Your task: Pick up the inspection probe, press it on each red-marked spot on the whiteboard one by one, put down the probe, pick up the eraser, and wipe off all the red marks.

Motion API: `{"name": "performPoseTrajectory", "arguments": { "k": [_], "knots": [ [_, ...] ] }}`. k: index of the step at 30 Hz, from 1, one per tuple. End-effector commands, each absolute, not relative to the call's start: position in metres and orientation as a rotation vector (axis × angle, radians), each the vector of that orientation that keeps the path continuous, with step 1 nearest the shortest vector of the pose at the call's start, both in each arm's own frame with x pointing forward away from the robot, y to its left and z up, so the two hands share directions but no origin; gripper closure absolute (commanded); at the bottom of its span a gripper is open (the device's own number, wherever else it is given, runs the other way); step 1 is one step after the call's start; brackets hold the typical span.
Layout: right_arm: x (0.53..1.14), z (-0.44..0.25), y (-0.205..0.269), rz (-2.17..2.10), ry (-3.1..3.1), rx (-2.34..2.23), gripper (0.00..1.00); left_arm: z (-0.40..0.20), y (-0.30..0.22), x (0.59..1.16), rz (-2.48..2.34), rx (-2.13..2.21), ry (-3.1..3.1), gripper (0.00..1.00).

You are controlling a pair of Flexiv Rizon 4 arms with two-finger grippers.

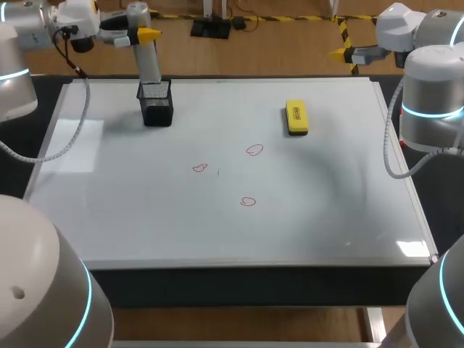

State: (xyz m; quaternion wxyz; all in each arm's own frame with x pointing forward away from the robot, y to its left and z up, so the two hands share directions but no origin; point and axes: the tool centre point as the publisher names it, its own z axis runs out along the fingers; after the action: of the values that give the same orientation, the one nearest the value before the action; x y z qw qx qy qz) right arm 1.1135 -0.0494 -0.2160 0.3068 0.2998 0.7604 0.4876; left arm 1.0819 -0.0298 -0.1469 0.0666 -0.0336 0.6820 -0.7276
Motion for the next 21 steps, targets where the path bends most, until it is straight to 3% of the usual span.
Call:
{"name": "performPoseTrajectory", "arguments": {
  "k": [1, 21],
  "knots": [
    [1.114, -0.216, -0.05, 1.289, 2.014, 0.793, 0.0, -0.136, -0.03, 1.068, -2.158, -0.129, 2.063, 1.0],
    [1.114, -0.216, -0.05, 1.289, 2.014, 0.793, 0.0, -0.172, -0.027, 0.997, -2.13, -0.155, 2.028, 1.0]
  ]
}}
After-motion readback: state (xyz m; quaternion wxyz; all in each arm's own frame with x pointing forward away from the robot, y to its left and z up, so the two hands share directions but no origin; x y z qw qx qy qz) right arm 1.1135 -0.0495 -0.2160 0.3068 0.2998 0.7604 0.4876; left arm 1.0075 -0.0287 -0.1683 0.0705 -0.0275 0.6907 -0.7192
